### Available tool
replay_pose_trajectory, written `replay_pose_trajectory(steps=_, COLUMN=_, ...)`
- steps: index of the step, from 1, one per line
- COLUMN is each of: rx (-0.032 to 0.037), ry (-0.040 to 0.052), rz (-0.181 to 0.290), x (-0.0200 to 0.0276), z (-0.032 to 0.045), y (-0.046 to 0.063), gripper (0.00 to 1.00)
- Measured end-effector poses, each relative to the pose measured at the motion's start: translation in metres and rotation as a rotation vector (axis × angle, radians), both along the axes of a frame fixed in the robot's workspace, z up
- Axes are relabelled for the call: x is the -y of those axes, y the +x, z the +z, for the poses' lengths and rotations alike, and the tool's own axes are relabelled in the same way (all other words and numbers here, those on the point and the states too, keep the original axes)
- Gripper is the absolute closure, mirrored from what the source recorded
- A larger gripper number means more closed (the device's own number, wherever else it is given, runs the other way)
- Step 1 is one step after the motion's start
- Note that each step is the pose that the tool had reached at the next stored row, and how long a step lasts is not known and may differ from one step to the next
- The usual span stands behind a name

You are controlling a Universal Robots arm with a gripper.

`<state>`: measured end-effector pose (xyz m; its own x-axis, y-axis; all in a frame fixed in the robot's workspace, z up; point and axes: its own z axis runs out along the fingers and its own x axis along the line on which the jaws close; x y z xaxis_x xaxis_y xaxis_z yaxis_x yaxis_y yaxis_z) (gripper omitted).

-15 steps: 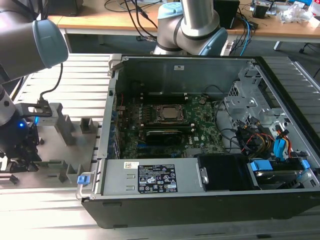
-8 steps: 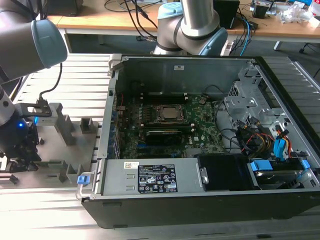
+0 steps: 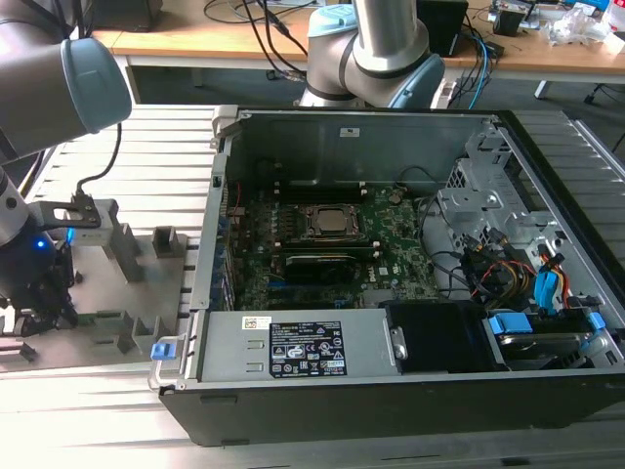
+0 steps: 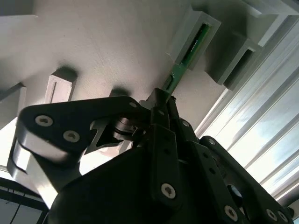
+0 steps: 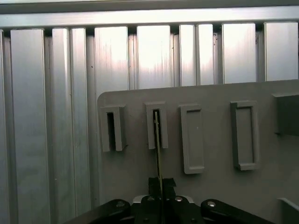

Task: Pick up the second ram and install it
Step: 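Pick up the second ram and move it above second insertion slot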

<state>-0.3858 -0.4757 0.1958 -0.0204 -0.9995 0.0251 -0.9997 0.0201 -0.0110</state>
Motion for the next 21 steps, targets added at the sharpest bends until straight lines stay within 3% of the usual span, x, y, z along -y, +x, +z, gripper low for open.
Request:
replay_pose_trajectory(steps=15, rx=0.0000, ry=0.0000, rz=0.000, x=0.0000, z=0.0000, y=0.000, gripper=0.86)
replay_pose_trajectory(steps=21, rx=0.0001, ry=0.0000, rz=-0.001, x=0.0000, z=0.0113, y=0.000, gripper=0.86)
